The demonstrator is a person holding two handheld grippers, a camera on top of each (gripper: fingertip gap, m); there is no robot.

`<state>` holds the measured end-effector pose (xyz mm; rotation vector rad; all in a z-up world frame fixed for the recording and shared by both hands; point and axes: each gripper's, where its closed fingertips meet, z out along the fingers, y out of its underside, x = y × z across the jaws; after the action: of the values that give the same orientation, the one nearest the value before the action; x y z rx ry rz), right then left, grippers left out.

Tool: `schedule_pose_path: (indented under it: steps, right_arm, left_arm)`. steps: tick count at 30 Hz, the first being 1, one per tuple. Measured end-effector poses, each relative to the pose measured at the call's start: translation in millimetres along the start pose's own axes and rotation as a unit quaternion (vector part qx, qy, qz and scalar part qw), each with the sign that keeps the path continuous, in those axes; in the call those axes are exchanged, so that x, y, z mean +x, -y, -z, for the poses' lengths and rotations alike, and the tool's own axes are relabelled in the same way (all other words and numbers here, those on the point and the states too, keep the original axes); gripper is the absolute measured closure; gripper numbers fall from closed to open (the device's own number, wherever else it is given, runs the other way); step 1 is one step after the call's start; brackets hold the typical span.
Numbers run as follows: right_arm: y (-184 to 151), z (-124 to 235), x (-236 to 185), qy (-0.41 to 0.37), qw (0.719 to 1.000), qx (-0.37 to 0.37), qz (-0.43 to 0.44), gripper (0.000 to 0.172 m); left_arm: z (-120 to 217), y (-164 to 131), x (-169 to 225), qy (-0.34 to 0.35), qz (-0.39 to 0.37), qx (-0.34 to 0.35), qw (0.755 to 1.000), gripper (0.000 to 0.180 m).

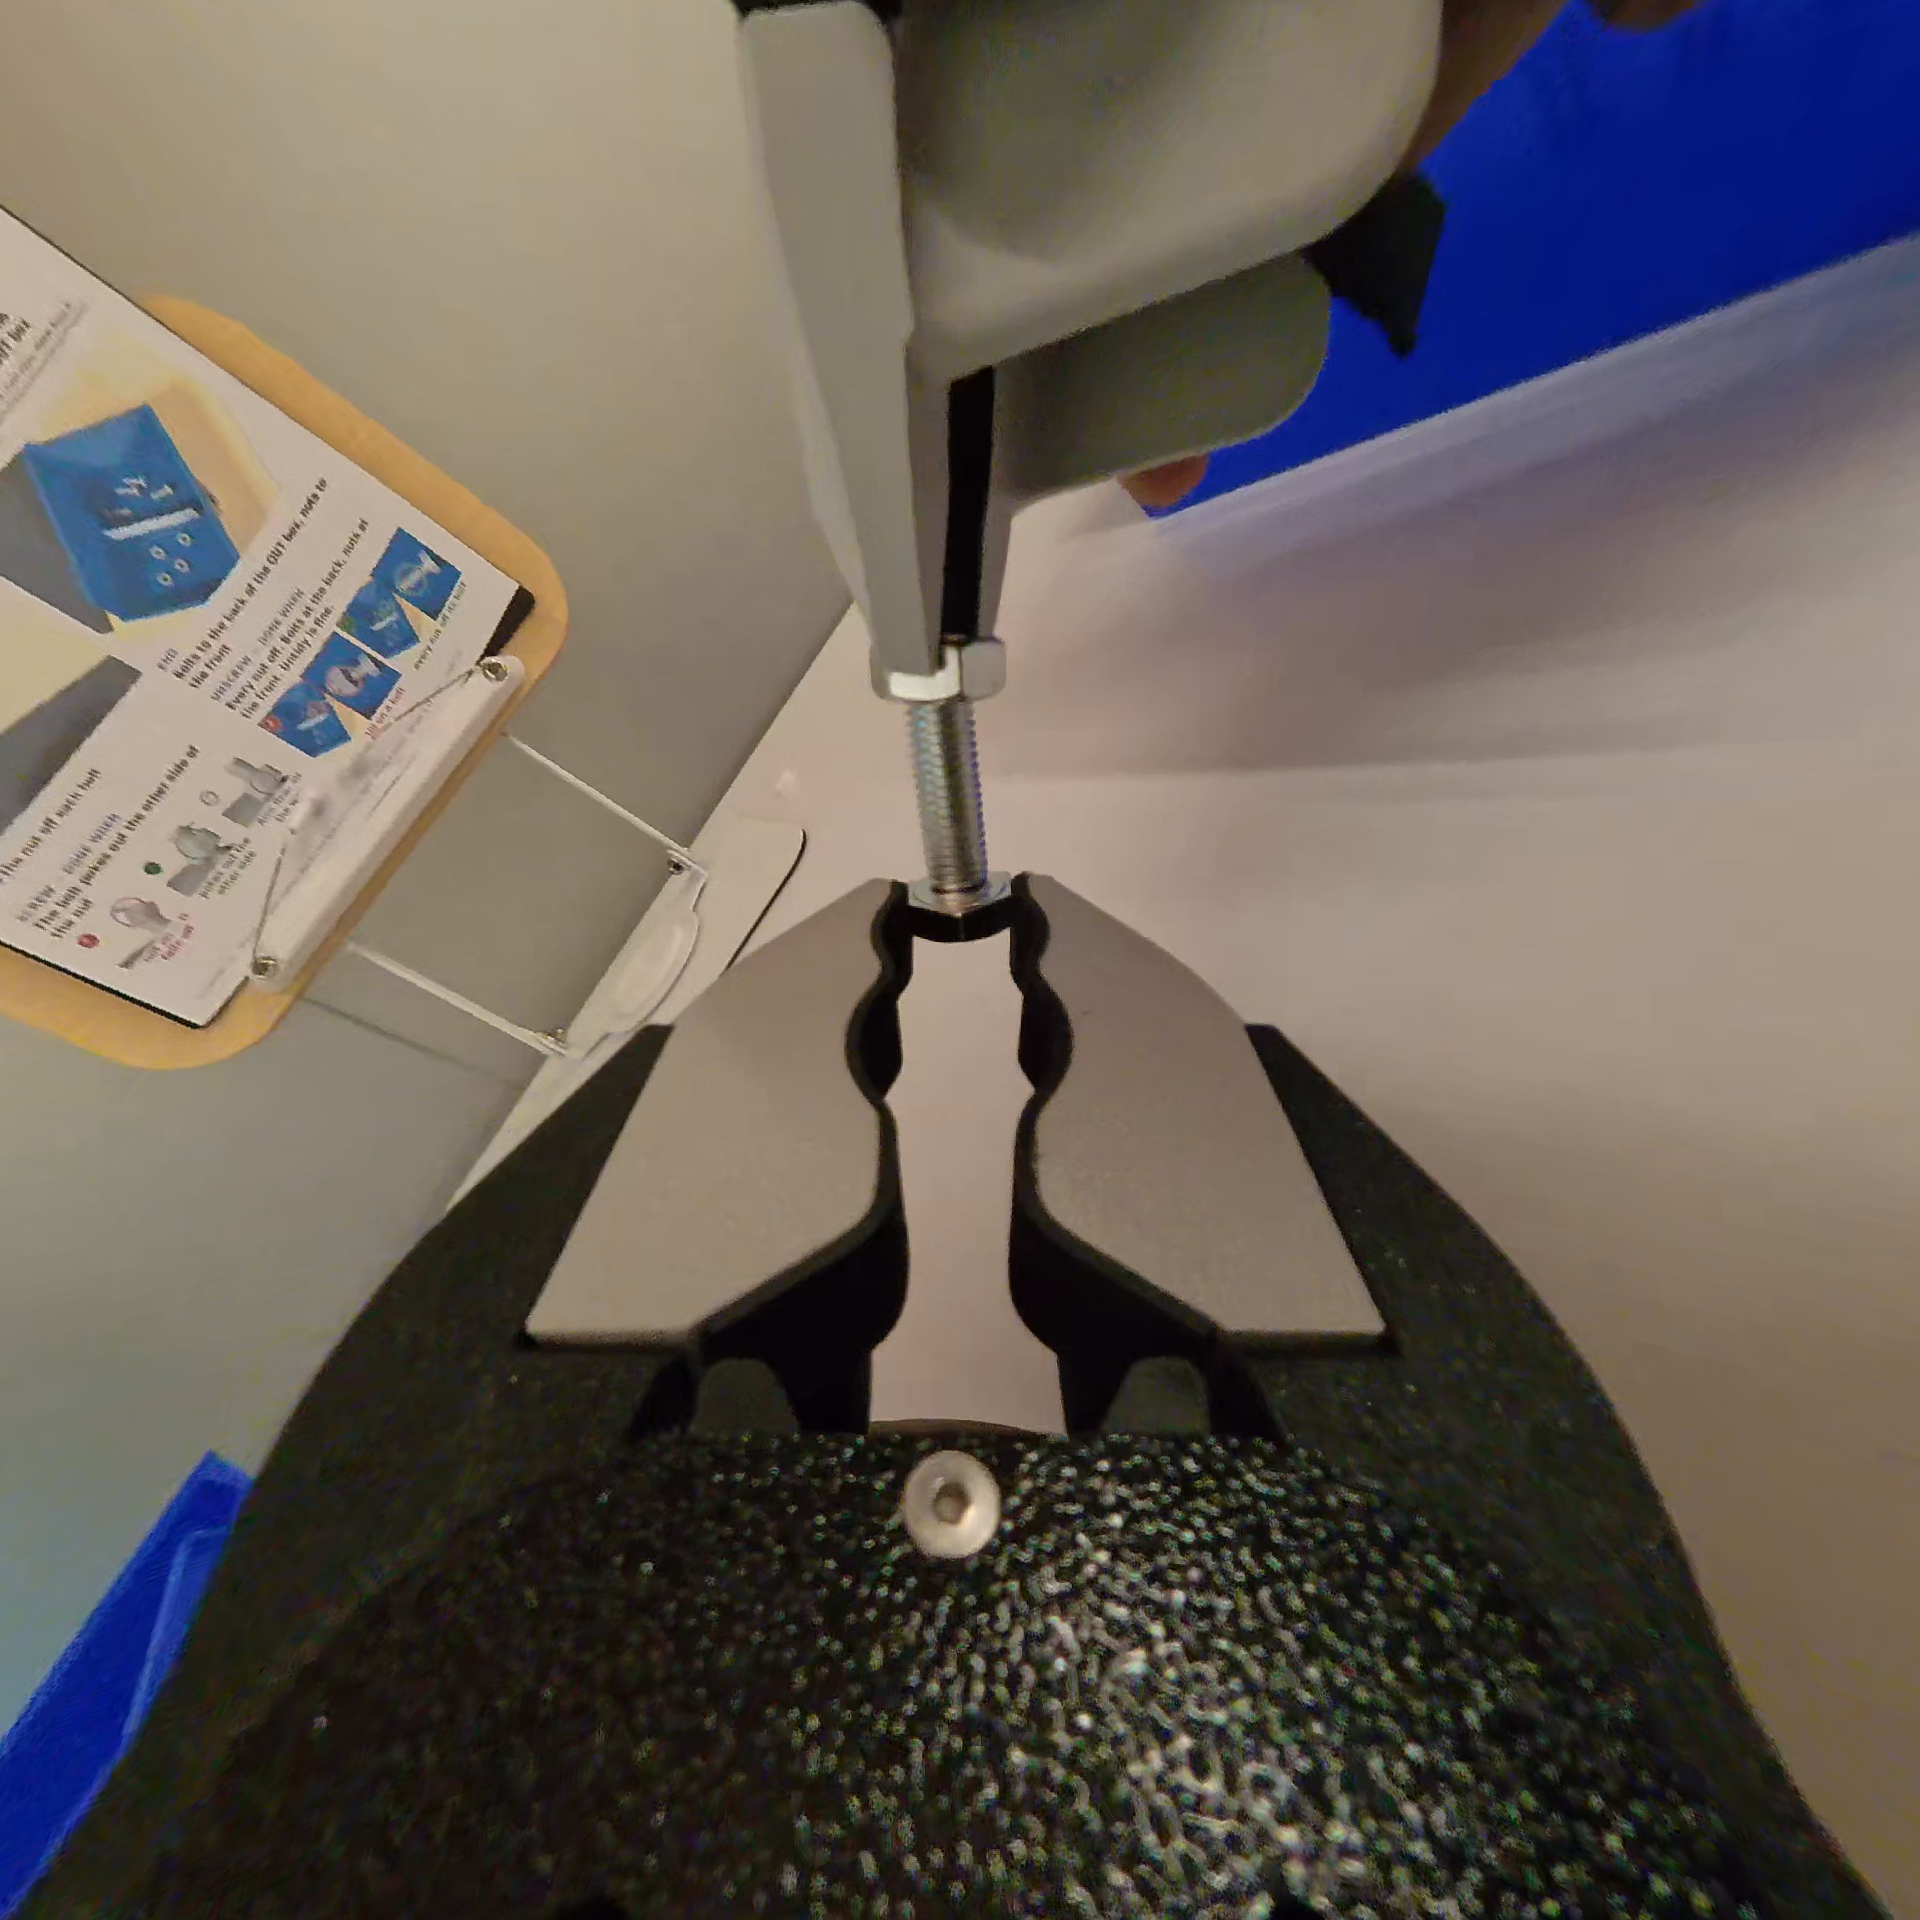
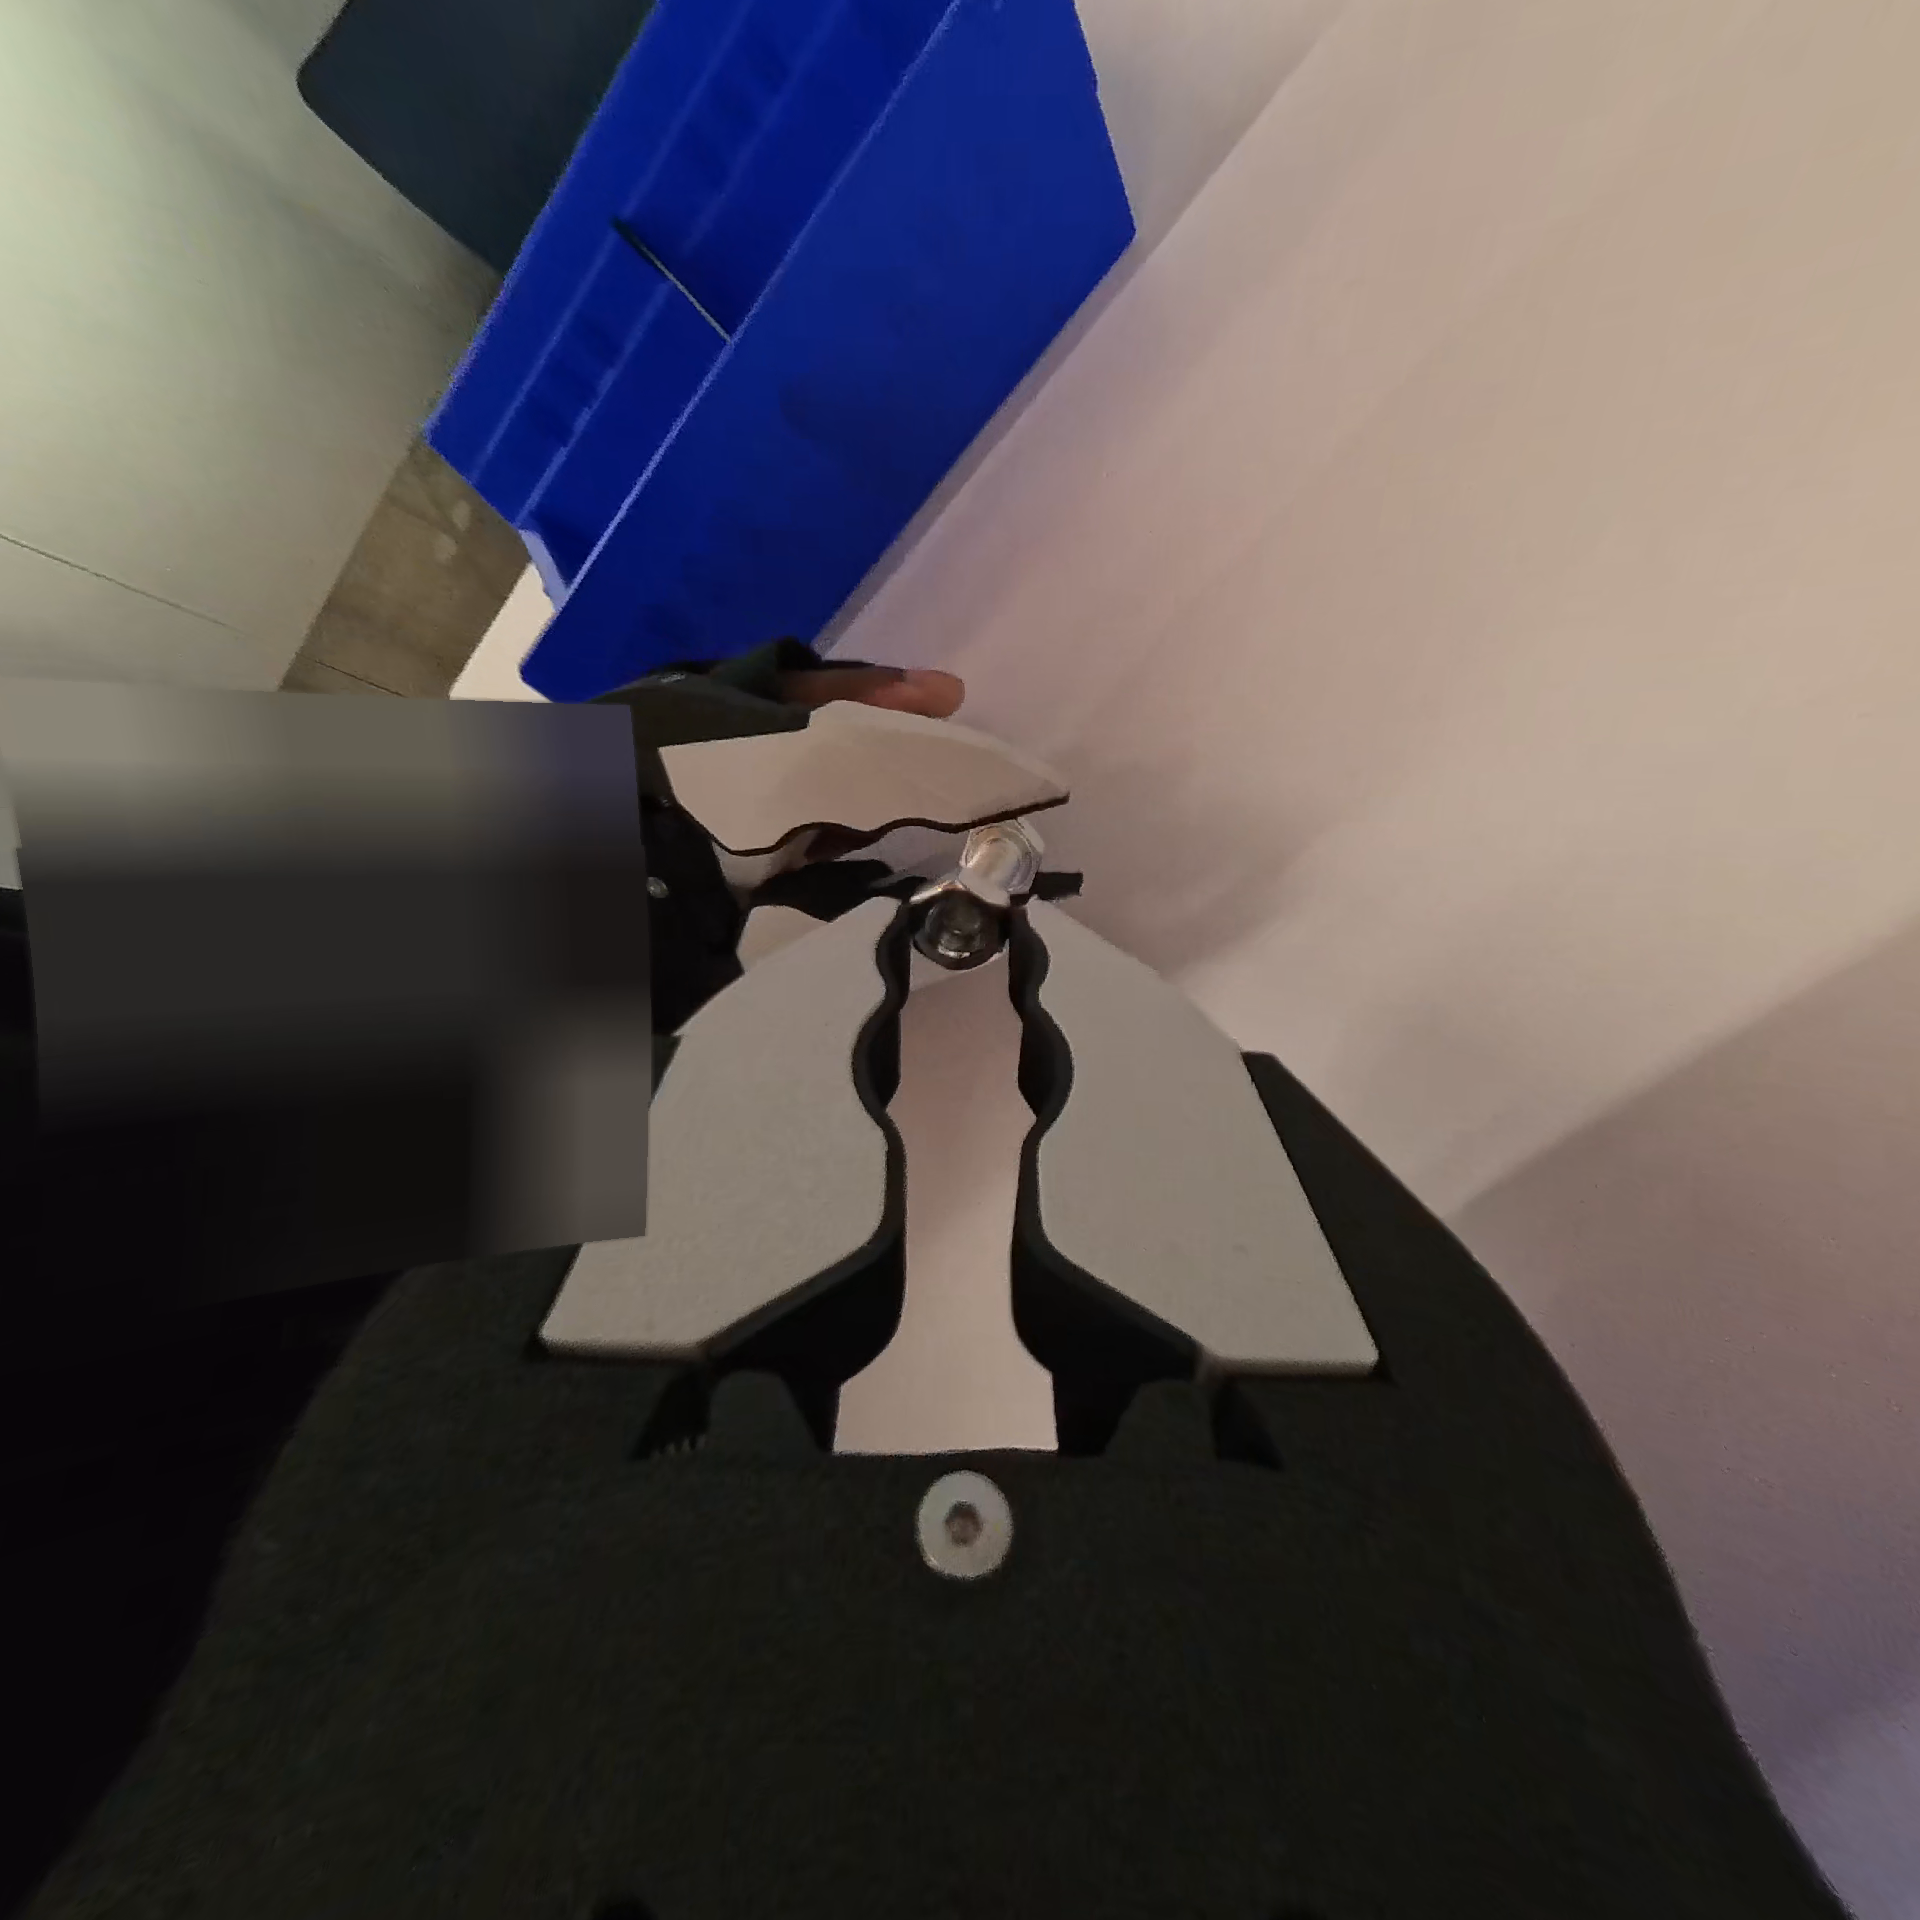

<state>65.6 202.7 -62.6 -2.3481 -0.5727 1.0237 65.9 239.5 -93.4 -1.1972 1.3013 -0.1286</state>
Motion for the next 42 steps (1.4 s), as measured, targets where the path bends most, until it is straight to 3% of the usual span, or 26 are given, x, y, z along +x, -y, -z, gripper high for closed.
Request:
schedule_pose_path:
  steps: [8, 17, 29, 37, 42]
  right_arm:
    - [5, -4, 4, -0.054, 0.995, -0.053, 0.066, 0.154]
    - [11, -8, 1, -0.063, 0.990, -0.086, 0.094, 0.154]
    - [34, 2, -9, -0.052, 0.987, -0.039, 0.148, 0.151]
    - [21, 25, 50, -0.172, 0.968, -0.053, 0.174, 0.150]
    - [16, -1, 72, -0.205, 0.965, -0.024, 0.160, 0.146]
  left_arm:
    - [-2, -2, 4, -0.022, 0.065, -0.009, 0.998, 0.163]
    - [-1, 3, 5, -0.042, 0.131, 0.007, 0.990, 0.163]
    - [-1, 10, 11, -0.081, 0.208, 0.033, 0.974, 0.163]
    - [4, -18, -23, -0.012, 0.207, -0.002, 0.978, 0.163]
    - [6, -39, -42, 0.036, 0.209, -0.031, 0.977, 0.163]
